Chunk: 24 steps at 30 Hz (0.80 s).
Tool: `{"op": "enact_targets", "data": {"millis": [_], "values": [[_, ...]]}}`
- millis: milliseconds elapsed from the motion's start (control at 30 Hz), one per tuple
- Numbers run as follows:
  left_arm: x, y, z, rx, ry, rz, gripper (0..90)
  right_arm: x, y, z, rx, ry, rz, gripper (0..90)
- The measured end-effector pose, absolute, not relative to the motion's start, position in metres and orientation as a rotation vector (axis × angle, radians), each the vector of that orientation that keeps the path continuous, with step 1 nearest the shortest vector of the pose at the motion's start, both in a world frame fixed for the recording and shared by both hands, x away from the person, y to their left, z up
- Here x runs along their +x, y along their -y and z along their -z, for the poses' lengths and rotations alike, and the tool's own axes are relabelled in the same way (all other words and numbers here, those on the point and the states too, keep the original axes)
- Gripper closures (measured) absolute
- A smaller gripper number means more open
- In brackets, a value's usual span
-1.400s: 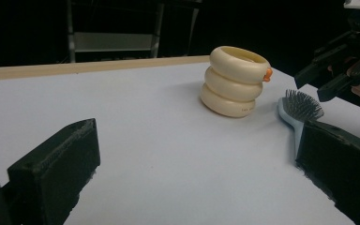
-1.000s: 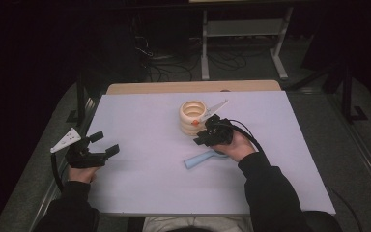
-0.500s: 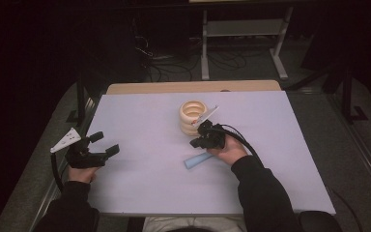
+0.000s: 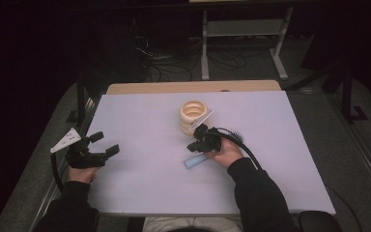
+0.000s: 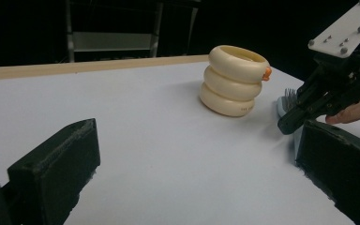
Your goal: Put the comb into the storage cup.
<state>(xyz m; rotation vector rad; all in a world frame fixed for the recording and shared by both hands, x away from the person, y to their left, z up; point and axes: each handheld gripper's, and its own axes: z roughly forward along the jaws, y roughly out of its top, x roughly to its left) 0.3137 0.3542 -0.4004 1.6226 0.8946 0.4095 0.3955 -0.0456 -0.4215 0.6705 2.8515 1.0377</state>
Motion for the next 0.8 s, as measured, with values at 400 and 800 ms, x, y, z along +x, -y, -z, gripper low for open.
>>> {"op": "enact_targets", "data": {"millis": [400,800], "values": [[0.313,-0.354,0.4,1.621,-0.893,-0.409,0.0,0.384,0.036,0.433,0.591,-2.869,-0.961,88.5],[0.313,-0.354,0.4,1.621,-0.894,-0.408,0.0,0.378,0.047,0.431,0.612,-2.904,-0.951,88.4]]}}
